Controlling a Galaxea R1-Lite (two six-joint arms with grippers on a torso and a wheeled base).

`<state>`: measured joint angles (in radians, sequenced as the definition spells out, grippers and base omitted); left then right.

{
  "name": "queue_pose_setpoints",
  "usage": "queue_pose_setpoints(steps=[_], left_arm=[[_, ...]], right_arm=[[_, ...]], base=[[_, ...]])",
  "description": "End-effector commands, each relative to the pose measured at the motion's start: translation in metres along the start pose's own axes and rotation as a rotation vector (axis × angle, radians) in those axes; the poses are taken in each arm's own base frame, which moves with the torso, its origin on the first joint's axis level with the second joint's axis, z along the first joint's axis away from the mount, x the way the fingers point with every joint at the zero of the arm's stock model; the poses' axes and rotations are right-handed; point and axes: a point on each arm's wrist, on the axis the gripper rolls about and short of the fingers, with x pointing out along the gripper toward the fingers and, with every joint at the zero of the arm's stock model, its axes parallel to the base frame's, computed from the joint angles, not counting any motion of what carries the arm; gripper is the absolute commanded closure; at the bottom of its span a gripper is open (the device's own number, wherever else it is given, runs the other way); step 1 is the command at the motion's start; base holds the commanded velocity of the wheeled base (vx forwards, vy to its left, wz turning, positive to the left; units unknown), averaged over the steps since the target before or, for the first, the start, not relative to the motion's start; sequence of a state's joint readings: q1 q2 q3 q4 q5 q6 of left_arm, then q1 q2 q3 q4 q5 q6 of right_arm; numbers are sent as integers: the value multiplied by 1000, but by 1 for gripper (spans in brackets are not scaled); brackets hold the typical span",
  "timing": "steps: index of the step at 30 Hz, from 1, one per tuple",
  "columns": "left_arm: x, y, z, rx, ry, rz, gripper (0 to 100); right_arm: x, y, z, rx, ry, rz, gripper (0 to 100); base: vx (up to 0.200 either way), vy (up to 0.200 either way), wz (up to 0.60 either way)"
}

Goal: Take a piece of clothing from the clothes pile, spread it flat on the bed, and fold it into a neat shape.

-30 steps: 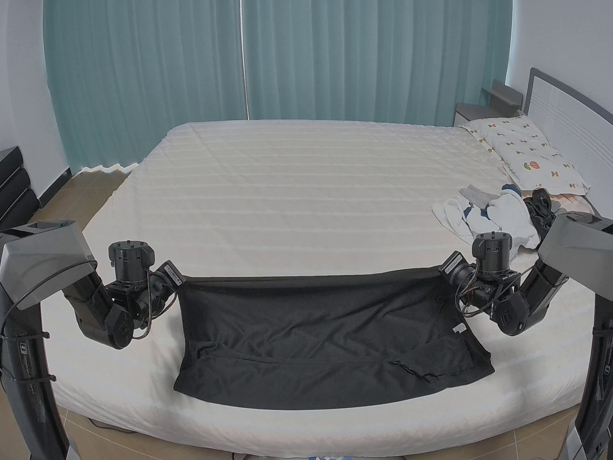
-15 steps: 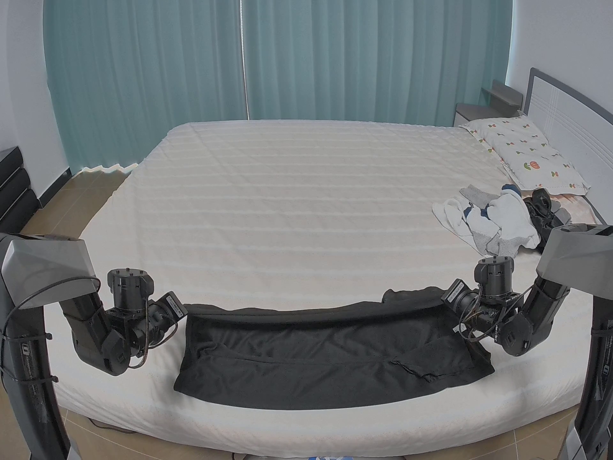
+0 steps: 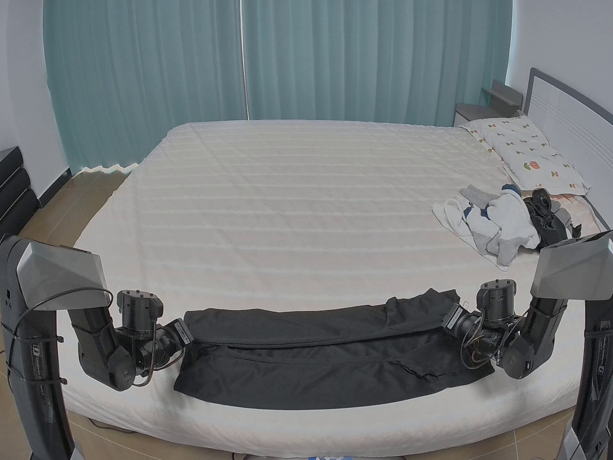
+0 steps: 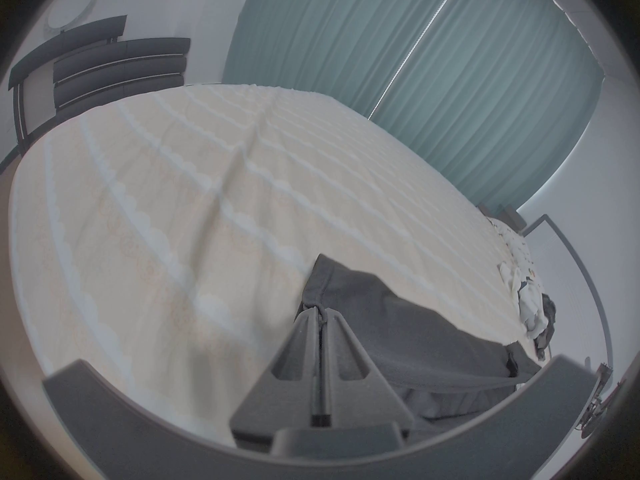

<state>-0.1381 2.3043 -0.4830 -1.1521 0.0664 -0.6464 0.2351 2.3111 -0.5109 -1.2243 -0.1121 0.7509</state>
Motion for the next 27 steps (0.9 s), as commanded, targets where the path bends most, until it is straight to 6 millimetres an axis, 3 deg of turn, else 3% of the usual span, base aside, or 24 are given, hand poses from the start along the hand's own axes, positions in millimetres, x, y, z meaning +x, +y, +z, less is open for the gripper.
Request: queue_pose_setpoints(steps=[1,7,8,9,15,22,27], left_arm=[[1,7,-11,5,42,30,100],[-1,6,-14,10,52,29,100],[-1,6,-14,10,52,29,100],[-1,5,-15,12,55,23,0],[-6,5,-14,6,24,0,0],[-25,14,-18,-24,7,-17,0],[-65,13,-10,-107,-26,-82,0]], right_arm=[[3,-7,-15,-21,43,-23,100],[2,-8,-15,-23,46,-23,100],[2,-8,-15,-23,46,-23,0],[2,-8,-15,-23,48,-25,0],[-7,-5,-11,-19,31,-9,0],[-21,2,10,8,-30,26,0],[-40,-3,7,78,-14,27,0]], base=[[0,0,0],[0,0,0],[0,0,0],[0,0,0],[0,0,0],[0,0,0],[0,0,0]])
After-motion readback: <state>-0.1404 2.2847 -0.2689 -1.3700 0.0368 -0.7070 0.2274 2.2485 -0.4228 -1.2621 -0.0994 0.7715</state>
